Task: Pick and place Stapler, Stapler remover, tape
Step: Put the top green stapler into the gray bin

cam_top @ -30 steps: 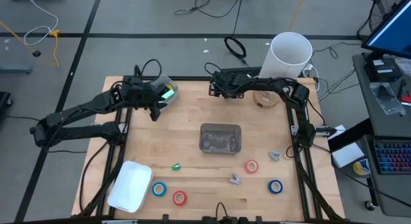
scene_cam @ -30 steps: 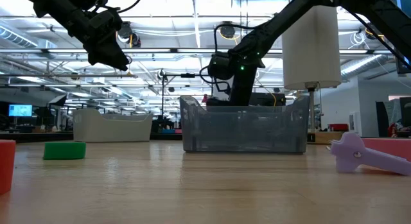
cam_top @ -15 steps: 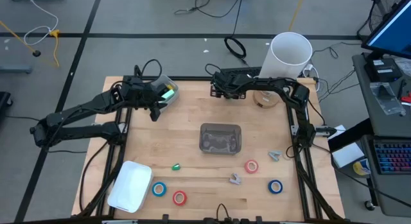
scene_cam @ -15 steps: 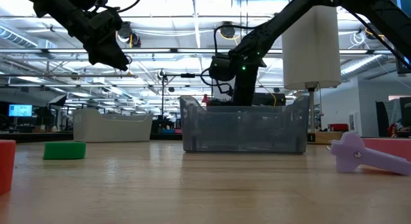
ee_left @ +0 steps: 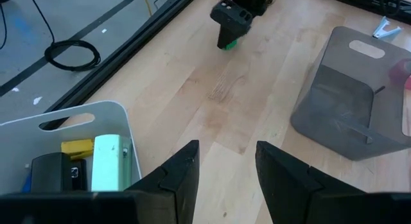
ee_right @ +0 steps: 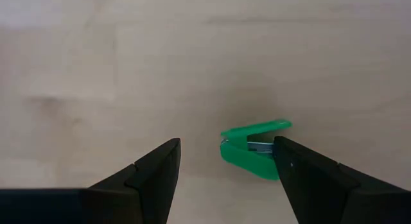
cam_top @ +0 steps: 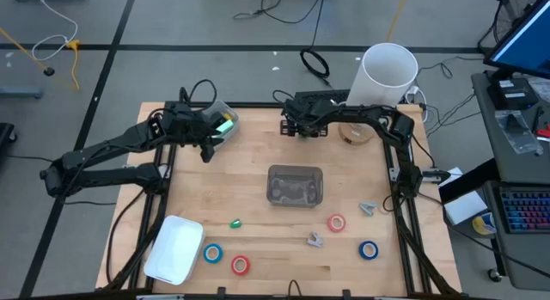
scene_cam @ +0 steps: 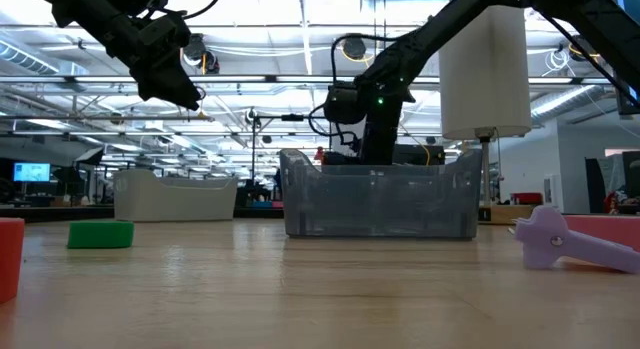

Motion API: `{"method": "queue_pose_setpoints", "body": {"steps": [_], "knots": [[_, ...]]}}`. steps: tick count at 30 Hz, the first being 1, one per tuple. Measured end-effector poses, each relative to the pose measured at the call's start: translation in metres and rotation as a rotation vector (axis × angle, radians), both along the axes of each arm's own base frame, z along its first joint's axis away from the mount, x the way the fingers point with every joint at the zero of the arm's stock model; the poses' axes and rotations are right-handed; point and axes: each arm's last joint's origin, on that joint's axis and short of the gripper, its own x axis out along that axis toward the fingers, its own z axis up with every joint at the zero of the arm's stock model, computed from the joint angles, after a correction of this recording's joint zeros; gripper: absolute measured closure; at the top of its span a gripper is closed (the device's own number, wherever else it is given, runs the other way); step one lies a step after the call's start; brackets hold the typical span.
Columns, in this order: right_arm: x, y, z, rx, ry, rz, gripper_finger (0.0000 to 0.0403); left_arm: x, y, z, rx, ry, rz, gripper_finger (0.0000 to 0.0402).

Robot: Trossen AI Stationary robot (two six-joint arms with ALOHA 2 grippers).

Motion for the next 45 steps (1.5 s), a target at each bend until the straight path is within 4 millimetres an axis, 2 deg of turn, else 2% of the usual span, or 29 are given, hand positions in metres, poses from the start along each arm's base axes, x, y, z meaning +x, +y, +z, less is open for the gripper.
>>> {"method": "queue_pose_setpoints", "body": {"steps": [5,10,21,28,32,45], "knots": [[0.002,0.009,0.018,-0.052,-0.021,0.106,0.0161,0.000,0.000,0.000,0.004,0.002,-0.003,0.0250],[0.000,0.012,0.030,-0.233,0.090,0.282,0.0161,0.000,0.000,0.000,0.004,0.001,-0.003,0.0250],[0.001,0.015,0.030,-0.361,0.280,0.770,0.0161,0.000,0.000,0.000,0.013,0.005,-0.009,0.0250],[0.003,0.020,0.029,-0.363,0.287,1.009,0.0161,0.000,0.000,0.000,0.013,0.005,-0.009,0.0250],[0.004,0.024,0.028,-0.368,0.312,1.110,0.0161,0.000,0.000,0.000,0.013,0.005,-0.009,0.0250],[0.003,0.027,0.027,-0.333,0.287,1.263,0.0161,0.000,0.000,0.000,0.009,0.004,-0.007,0.0250]]}}
